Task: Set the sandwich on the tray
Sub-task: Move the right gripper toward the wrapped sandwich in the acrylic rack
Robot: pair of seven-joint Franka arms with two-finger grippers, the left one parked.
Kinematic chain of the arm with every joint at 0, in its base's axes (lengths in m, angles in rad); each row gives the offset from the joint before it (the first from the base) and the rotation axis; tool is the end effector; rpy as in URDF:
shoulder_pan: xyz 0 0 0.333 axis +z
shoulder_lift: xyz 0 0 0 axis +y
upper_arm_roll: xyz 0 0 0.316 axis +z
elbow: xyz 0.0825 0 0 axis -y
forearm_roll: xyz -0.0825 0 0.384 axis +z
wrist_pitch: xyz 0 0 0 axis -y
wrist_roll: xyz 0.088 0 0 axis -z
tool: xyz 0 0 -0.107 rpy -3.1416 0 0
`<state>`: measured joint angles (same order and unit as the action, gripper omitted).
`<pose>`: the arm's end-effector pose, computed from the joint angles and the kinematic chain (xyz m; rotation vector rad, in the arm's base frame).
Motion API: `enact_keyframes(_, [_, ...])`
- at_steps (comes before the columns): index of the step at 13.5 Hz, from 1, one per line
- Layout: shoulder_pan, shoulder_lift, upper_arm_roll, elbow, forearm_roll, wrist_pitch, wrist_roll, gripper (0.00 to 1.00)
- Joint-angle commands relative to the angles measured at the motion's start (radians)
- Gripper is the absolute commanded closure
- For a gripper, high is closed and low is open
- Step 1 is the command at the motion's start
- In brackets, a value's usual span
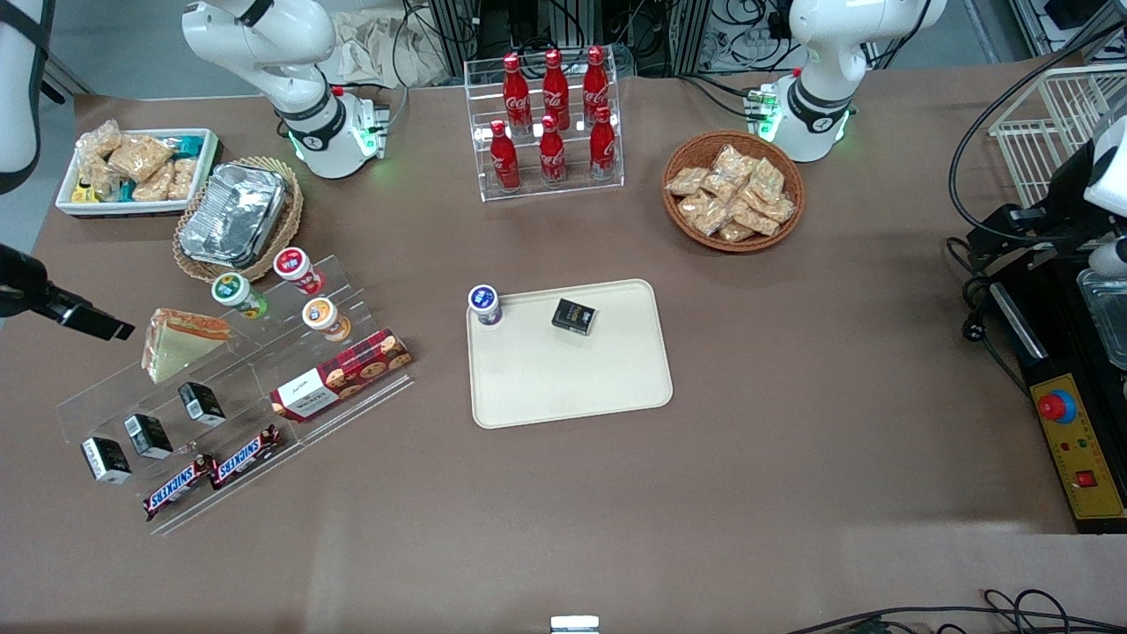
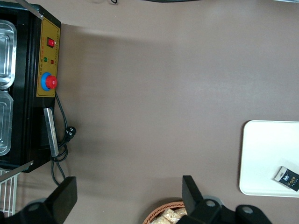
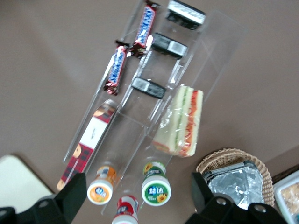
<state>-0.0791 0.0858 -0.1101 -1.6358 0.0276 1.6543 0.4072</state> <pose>0.5724 -0.1045 0.5523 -2.9896 0.9240 0.1069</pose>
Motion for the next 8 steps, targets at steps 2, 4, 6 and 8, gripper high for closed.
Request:
enact_keyframes(2, [-0.042, 0.048, 0.006, 0.014, -0.009, 0.039, 0.127, 0.01])
enact_keyframes(4, [-0.079, 0.060, 0.007, 0.002, -0.008, 0.076, 0.163, 0.01])
enact_keyframes(6, [-0.100, 0.063, 0.007, -0.030, -0.003, 0.126, 0.238, 0.01])
enact_keyframes(8, [-0.100, 0.063, 0.009, -0.073, 0.008, 0.168, 0.277, 0.01])
